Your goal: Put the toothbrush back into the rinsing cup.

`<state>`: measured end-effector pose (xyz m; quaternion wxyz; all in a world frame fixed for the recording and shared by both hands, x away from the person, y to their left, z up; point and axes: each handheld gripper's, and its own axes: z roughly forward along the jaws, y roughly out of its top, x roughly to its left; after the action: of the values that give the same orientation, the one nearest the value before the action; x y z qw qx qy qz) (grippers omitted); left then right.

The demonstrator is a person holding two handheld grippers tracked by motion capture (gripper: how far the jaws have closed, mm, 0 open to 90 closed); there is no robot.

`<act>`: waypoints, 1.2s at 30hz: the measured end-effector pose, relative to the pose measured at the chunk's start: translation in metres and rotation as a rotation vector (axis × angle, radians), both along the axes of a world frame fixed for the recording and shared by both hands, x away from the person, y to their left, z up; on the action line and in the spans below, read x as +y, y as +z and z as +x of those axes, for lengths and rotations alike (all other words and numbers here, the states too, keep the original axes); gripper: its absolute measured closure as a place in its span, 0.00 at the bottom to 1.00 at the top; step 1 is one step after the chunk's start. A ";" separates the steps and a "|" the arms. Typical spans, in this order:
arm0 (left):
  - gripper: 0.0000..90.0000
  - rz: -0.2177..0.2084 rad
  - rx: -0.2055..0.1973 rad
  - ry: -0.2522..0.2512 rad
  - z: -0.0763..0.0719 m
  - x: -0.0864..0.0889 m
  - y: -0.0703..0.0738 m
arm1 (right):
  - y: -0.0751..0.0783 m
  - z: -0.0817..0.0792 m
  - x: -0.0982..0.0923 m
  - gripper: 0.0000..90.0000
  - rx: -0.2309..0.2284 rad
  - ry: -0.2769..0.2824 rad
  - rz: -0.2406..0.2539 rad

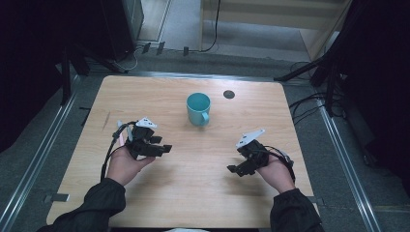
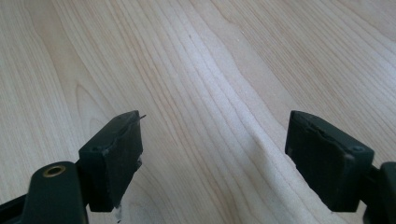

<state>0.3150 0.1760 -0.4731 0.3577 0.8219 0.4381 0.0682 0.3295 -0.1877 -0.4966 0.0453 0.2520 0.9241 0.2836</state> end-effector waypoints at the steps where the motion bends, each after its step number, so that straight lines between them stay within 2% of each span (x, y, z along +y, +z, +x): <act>1: 0.48 0.000 0.000 0.000 0.000 0.001 -0.001 | 0.000 0.000 0.000 0.21 0.002 -0.001 0.000; 4: 0.48 0.006 0.022 0.015 0.002 0.004 -0.002 | 0.000 0.001 0.001 0.21 0.003 -0.006 -0.002; 9: 0.49 0.028 0.017 0.028 0.003 0.006 -0.003 | 0.000 0.001 0.001 0.21 0.004 -0.004 0.000; 11: 0.49 0.060 0.005 0.014 0.002 0.006 -0.004 | 0.000 0.001 0.001 0.21 0.004 -0.004 -0.001; 12: 0.49 0.097 0.010 0.011 0.002 0.007 -0.006 | 0.000 0.002 0.001 0.21 0.003 0.001 -0.003; 13: 0.49 0.097 0.010 0.011 0.002 0.007 -0.006 | 0.000 0.002 0.001 0.21 0.003 0.001 -0.003; 14: 0.49 0.096 0.031 0.019 0.003 0.008 -0.007 | 0.000 0.002 0.001 0.21 0.002 0.002 -0.002; 21: 0.49 0.064 0.063 0.045 0.006 0.014 -0.005 | 0.000 0.001 0.002 0.21 0.000 0.005 -0.003; 28: 0.49 0.035 0.096 0.089 0.008 0.028 -0.001 | 0.000 0.001 0.002 0.21 0.000 0.007 -0.003; 35: 0.49 0.036 0.113 0.103 0.009 0.038 0.000 | 0.000 0.002 0.004 0.21 0.000 0.013 -0.008; 36: 0.49 0.046 0.115 0.124 0.009 0.042 0.000 | 0.000 0.002 0.005 0.21 -0.001 0.015 -0.010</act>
<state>0.3235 0.2178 -0.4734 0.3080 0.8038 0.5062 0.0532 0.3318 -0.1829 -0.4964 0.0448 0.2448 0.9273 0.2795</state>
